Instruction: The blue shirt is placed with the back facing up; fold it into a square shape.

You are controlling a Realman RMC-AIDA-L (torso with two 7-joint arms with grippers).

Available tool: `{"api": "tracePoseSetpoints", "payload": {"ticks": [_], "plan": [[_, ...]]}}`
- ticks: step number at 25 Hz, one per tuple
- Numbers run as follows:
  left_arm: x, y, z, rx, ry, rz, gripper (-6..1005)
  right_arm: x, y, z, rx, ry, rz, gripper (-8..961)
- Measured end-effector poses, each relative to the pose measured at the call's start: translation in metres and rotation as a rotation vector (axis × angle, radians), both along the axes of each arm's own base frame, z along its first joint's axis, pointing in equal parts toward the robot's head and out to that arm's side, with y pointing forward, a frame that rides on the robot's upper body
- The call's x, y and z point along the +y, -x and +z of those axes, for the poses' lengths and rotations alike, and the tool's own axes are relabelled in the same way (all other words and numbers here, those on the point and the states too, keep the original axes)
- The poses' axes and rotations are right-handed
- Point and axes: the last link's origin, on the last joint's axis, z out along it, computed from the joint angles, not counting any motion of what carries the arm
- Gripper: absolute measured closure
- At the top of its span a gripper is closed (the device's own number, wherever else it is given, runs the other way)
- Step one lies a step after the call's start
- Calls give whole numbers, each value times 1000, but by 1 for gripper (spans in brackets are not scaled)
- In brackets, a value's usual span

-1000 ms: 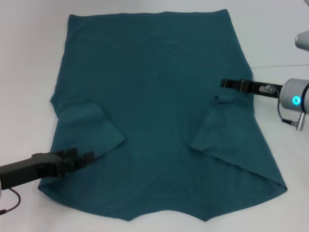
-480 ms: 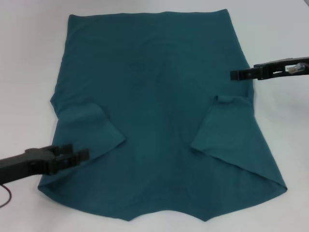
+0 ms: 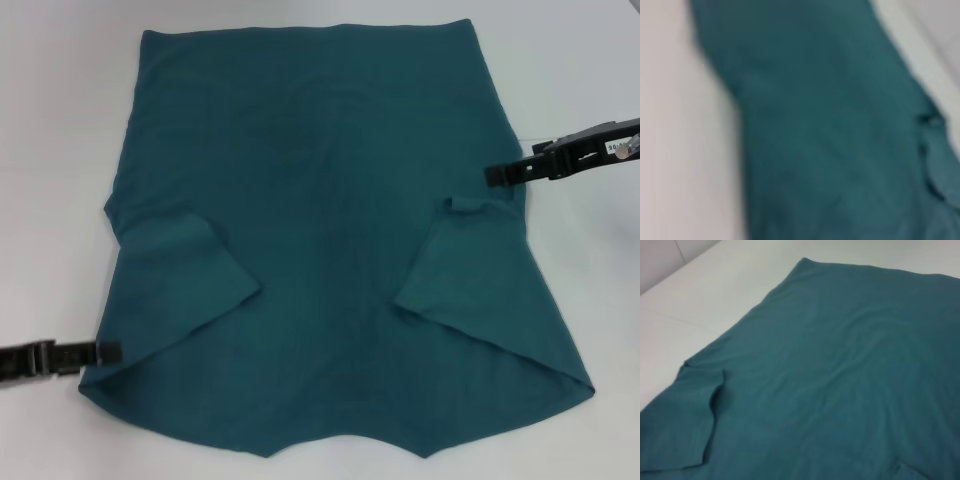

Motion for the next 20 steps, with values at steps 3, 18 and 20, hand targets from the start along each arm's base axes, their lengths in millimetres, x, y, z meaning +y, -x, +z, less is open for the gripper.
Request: {"api": "tracePoseSetpoints", "payload": {"ticks": [3,18,20], "plan": [[1,1,-3,41,50,88,238,1,1,-1,-6,-3,1,35],[12,11,-15,107,60,211,204,5,6,-6,-5,-10,17,38],[14,12,-17,106,57,218,204,6,7,-7,-4,-13,19,39]]}}
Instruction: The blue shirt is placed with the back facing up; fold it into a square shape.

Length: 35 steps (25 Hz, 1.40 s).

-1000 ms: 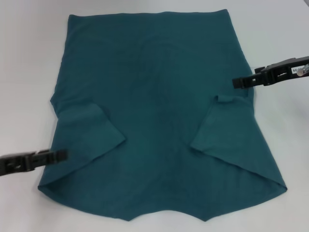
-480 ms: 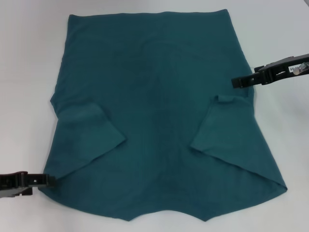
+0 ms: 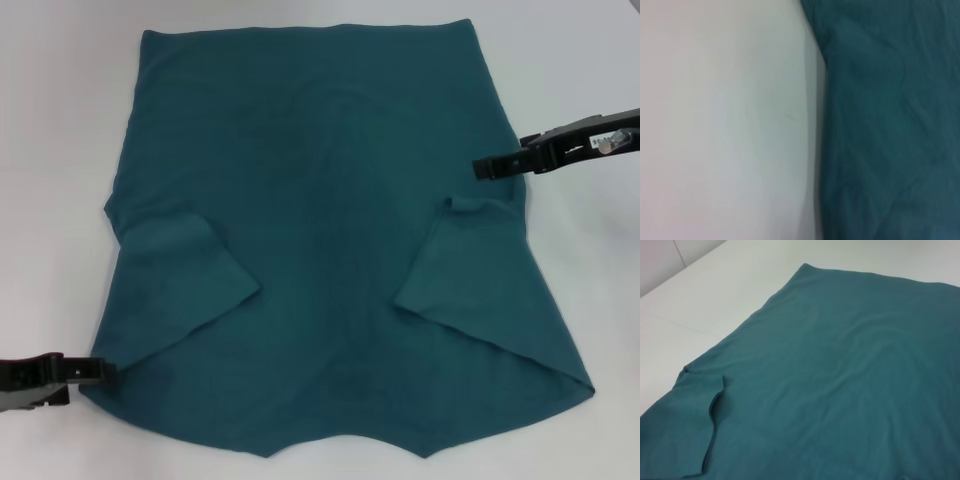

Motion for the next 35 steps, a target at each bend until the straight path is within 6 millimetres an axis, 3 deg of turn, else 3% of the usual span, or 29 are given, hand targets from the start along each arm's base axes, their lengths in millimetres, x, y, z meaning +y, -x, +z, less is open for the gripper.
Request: {"api": "tracePoseSetpoints", "payload": {"ticks": [20,26,35], "plan": [[12,0,-14,19,15,-12,221,2,-2,-2,5,-27,-5,43],[15,2,-15,48,23,-18,410,1,-5,-1,9,-36,-11,44],[16,-4,-19,48,46,-40,598,2,-3,-2,9,-35,-10,46]]}}
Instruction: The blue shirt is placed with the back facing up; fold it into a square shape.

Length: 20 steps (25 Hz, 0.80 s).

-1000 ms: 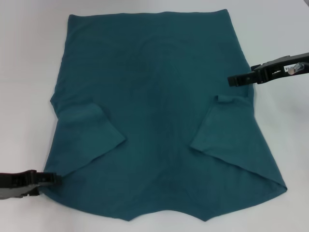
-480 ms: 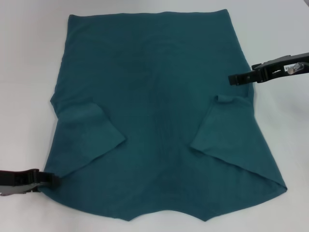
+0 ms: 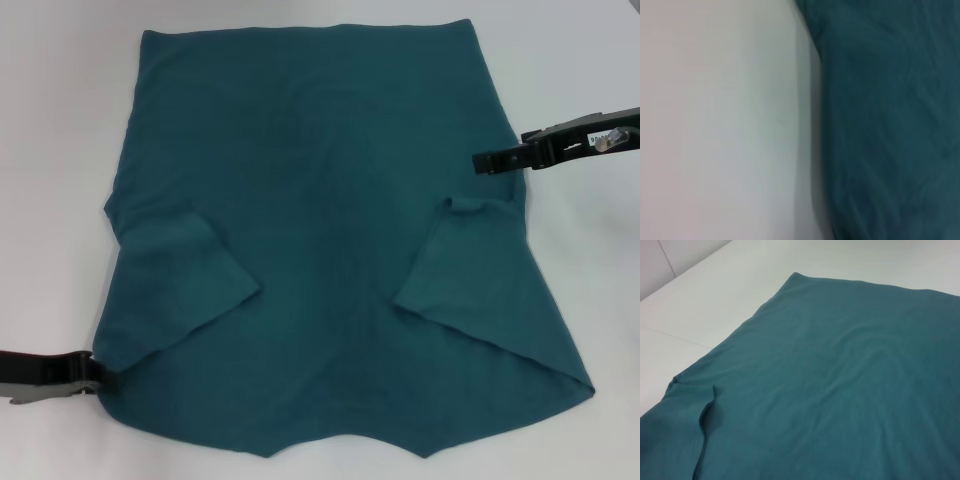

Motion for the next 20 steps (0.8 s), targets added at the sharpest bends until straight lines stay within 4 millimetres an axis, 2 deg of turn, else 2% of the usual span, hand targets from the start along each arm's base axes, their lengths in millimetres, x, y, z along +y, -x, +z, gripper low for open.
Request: {"api": "tracePoseSetpoints", "payload": {"ticks": [2,7,13,20], "plan": [[1,-2,-1,-1,2,-4,640,0,0,0,2,0,-2,46],[3,-5,0,1,-1,-27,841,-3,-1,-2,5,19,-18,47],[4,-8,3,-4,4,-64,973,-15,-13,-8,-45,99,-152,48],[7,-15,8,-20,8,-122,973,-38,-32,-16,-92,204,-369,50]]}}
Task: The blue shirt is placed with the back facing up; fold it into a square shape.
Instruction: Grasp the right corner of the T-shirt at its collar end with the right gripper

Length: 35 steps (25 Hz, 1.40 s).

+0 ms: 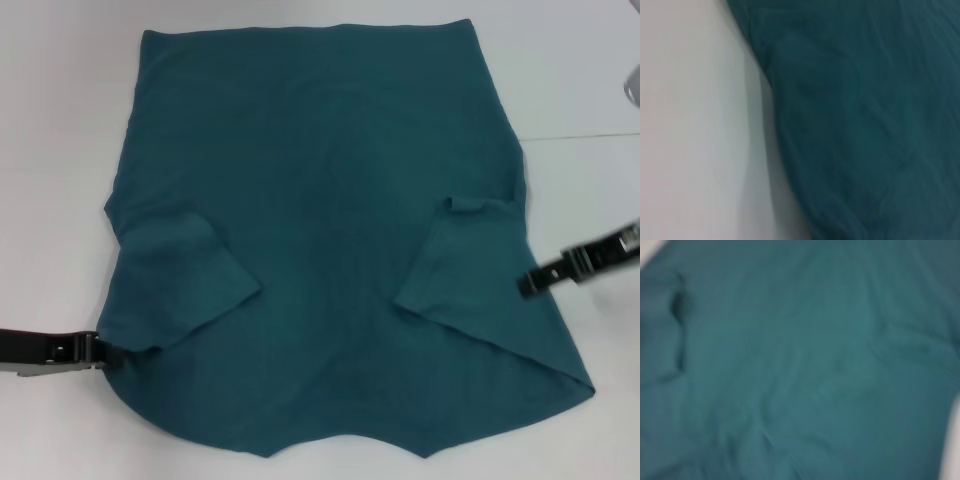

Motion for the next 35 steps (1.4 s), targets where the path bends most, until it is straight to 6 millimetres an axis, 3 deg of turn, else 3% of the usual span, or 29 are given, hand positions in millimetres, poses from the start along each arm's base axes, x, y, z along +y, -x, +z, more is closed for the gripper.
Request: {"api": "tracePoseSetpoints", "payload": {"ticks": [5,9,31,35], "plan": [[1,-2,-1,5,8,-19,973,-19,-23,-3,-59,31,-130,51],[3,-2,0,12,3,-23,973,-32,-30,-2,-87,48,-177,52],[5,-1,0,16,-2,-20,972,-36,-15,-37,-238,133,-184,56],[5,-1,0,15,-4,-19,972,-37,-17,-40,-236,142,-192,135]]}}
